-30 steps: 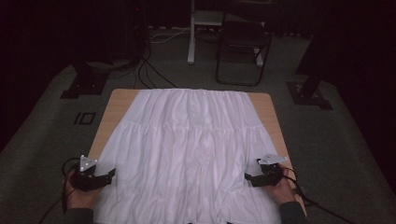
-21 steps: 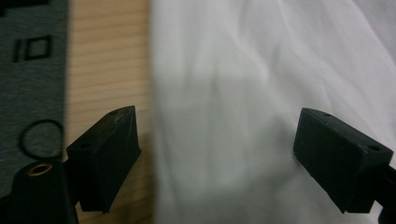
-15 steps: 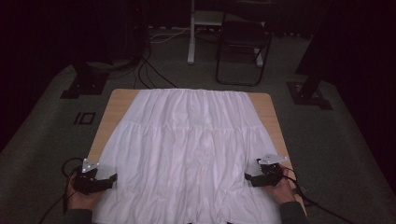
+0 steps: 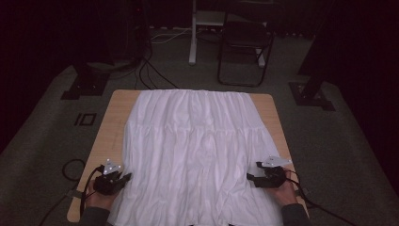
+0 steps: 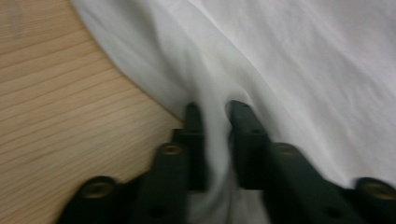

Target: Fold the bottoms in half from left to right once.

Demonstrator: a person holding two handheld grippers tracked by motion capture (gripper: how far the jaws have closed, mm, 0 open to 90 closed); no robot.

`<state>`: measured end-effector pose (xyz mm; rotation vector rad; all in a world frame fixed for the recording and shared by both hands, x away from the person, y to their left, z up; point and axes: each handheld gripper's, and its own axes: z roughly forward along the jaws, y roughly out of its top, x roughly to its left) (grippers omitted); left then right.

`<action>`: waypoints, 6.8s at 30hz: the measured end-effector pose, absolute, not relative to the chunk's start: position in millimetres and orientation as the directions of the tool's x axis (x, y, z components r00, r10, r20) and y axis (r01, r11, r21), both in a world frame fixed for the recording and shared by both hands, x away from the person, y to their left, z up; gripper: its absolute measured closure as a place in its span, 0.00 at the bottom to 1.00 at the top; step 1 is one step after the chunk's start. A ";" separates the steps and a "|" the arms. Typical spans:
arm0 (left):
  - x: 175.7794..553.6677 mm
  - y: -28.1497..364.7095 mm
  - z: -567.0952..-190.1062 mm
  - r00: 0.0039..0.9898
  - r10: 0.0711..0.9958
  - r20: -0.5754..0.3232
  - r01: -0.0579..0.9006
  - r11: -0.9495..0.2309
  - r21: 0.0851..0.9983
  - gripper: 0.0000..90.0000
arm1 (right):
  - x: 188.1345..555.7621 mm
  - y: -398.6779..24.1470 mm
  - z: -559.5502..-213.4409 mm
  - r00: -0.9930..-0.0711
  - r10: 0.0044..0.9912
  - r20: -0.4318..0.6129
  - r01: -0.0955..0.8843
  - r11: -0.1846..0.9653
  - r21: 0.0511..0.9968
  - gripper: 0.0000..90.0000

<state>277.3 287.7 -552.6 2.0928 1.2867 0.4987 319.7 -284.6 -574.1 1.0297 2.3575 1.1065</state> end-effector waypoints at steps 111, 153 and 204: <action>295.3 194.6 -525.9 0.602 0.798 0.025 0.510 -0.409 0.757 0.44 | 269.7 -196.4 -530.3 -0.585 0.805 -0.100 0.524 0.469 0.711 0.38; 299.8 114.0 -517.8 0.638 0.768 0.055 0.472 -0.447 0.760 0.57 | 307.5 -334.2 -511.8 -0.290 0.957 -0.017 0.564 0.185 0.805 0.98; 303.2 250.5 -526.5 0.433 0.899 0.064 0.552 -0.321 0.769 0.53 | 410.1 -181.7 -510.7 -0.565 0.824 -0.028 0.505 0.373 0.779 0.58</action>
